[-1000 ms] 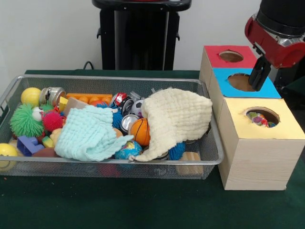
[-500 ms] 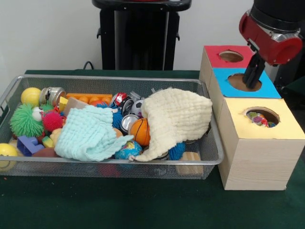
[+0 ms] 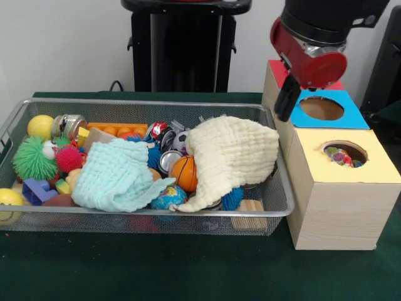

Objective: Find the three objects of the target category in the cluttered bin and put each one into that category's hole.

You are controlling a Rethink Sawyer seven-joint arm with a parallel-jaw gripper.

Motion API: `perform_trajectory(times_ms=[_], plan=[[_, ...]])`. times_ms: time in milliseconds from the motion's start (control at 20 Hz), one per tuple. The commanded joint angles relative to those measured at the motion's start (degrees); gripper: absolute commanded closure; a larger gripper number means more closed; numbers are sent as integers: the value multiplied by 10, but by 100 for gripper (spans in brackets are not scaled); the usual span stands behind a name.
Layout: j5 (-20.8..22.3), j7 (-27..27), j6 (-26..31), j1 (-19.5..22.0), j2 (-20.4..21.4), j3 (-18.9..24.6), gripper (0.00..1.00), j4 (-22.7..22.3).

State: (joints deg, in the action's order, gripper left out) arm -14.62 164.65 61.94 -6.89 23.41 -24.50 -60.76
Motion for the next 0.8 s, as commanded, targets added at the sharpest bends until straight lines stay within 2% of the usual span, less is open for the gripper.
perform_trajectory(times_ms=[50,150,250,350,600,800], plan=[[37,-63,-13,43,-20,60,100,16],[44,-74,-22,55,-27,66,100,21],[35,-91,-46,74,-29,94,100,7],[36,-81,-57,76,-32,98,100,3],[44,-67,-26,77,-38,97,100,16],[50,-63,-37,77,-43,99,100,10]])
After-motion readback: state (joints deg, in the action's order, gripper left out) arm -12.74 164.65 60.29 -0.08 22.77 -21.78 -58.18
